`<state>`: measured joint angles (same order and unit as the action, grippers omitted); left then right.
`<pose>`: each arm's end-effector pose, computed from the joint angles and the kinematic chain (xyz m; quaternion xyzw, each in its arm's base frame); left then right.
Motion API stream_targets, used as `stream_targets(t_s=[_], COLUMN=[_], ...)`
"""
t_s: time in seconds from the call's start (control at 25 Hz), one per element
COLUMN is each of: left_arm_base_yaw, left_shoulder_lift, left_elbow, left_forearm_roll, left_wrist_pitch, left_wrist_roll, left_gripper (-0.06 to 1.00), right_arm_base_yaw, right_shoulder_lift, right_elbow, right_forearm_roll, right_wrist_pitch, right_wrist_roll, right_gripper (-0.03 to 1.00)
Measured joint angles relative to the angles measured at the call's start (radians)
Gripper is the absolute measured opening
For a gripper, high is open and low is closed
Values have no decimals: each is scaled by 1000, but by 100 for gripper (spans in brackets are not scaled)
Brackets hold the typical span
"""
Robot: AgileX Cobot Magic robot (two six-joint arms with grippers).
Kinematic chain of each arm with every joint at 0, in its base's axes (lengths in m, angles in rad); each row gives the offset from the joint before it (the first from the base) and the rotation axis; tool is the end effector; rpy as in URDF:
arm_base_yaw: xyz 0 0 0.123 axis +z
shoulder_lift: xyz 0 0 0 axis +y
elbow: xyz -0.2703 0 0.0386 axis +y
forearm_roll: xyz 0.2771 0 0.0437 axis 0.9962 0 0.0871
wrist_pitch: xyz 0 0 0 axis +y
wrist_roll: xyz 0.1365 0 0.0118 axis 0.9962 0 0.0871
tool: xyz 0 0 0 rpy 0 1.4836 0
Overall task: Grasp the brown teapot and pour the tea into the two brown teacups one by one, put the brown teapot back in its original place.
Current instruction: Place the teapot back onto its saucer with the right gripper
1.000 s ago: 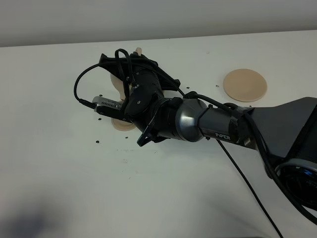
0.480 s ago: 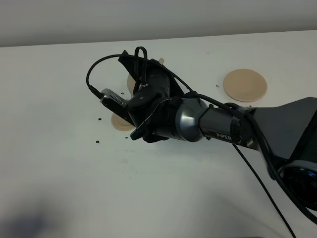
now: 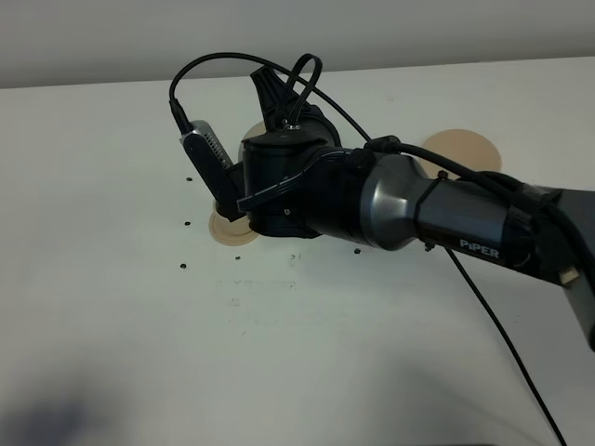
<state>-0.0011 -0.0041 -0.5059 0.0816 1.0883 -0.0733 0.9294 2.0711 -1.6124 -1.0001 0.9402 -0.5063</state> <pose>0.0706 0.0098 0.2695 -0.0333 0.8564 0.0216 0.5147 0.3647 0.3327 0.1731 -0.7459 0.5040 -0.3874 0.1991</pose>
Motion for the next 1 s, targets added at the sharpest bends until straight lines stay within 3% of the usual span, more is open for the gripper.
stream_targets(t_s=[0.24,0.68,1.0], left_arm_base_yaw=[0,0,0], left_shoulder_lift=[0,0,0], left_elbow=[0,0,0], left_forearm_roll=[0,0,0], left_wrist_pitch=[0,0,0], left_wrist_roll=[0,0,0], left_gripper=[59,59,59], right_arm_base_yaw=[-6,-104,-119], right_shoulder_lift=[-58,-65,-31], right_elbow=[-1,-1,-1], right_forearm_roll=[208,703,845], right_wrist_pitch=[96,115,51], right_wrist_roll=[64,268,302], right_gripper=[9,9,9])
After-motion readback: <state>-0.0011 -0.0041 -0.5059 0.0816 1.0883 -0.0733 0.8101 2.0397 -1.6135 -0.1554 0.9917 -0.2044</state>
